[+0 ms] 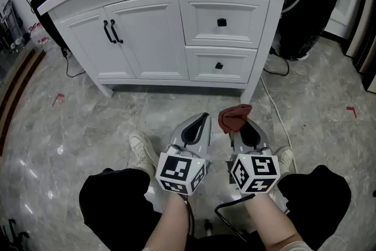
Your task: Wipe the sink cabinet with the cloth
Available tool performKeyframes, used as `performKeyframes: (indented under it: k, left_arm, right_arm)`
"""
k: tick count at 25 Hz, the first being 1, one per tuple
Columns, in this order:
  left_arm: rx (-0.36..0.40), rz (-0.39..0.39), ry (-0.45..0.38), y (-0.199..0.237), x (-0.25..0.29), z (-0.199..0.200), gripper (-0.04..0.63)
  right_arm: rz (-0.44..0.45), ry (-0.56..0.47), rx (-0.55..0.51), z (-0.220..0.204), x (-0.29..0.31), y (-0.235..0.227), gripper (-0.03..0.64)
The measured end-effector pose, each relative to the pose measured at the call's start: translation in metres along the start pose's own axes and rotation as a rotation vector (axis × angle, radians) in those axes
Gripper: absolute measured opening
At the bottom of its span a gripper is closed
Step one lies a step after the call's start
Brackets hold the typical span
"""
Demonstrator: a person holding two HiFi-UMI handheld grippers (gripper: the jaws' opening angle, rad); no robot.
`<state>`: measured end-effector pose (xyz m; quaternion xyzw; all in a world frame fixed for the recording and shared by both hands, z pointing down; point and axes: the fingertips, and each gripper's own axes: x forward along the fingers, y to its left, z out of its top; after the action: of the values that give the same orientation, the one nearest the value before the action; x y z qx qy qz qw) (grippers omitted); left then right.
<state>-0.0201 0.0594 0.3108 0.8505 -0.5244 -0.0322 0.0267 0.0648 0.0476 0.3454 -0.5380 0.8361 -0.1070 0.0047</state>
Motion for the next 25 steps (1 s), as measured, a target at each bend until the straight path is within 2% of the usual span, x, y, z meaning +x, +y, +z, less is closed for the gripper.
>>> performKeyframes:
  k: [10, 17, 25]
  left_arm:
    - [0.0, 0.005, 0.001, 0.0, 0.001, 0.0, 0.002]
    - [0.004, -0.002, 0.002, -0.001, 0.003, -0.001, 0.002]
    - [0.0, 0.011, 0.029, 0.015, 0.018, -0.013, 0.002]
  right_arm:
    - [-0.001, 0.012, 0.001, -0.003, 0.001, -0.002, 0.089]
    - [-0.029, 0.001, 0.042, -0.005, 0.001, -0.009, 0.091]
    - [-0.041, 0.011, 0.071, -0.005, 0.025, -0.014, 0.091]
